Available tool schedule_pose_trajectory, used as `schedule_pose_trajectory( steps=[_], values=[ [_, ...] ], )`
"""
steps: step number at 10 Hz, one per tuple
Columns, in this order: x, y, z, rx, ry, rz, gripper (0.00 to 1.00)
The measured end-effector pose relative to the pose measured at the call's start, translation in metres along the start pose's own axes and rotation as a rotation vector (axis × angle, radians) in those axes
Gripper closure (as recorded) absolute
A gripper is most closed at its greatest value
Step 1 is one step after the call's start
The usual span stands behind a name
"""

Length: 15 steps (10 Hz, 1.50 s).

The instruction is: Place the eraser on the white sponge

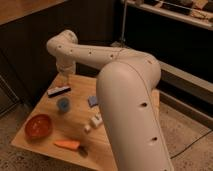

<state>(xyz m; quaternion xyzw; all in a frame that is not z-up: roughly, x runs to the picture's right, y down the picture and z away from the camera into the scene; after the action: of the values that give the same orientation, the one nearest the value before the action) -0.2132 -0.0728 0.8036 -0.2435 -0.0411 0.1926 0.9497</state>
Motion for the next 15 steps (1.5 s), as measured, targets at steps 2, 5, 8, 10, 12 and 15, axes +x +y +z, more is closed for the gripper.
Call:
schedule_pose_trajectory(
  steps=[2,5,8,10,12,15],
  values=[
    [-0.003,-0.003,0.003,0.003,-0.009,-0.086,0.35],
    [-0.007,-0.001,0.006,0.003,-0.012,-0.158,0.35],
    [-0.029,0.014,0.021,-0.033,-0.033,-0.372,0.35],
    [-0.047,0.024,0.044,-0.082,-0.058,-0.577,0.35],
    [-0.053,0.019,0.062,-0.111,-0.059,-0.704,0.35],
    [-0.061,0.001,0.084,-0.141,-0.05,-0.81,0.35]
  ],
)
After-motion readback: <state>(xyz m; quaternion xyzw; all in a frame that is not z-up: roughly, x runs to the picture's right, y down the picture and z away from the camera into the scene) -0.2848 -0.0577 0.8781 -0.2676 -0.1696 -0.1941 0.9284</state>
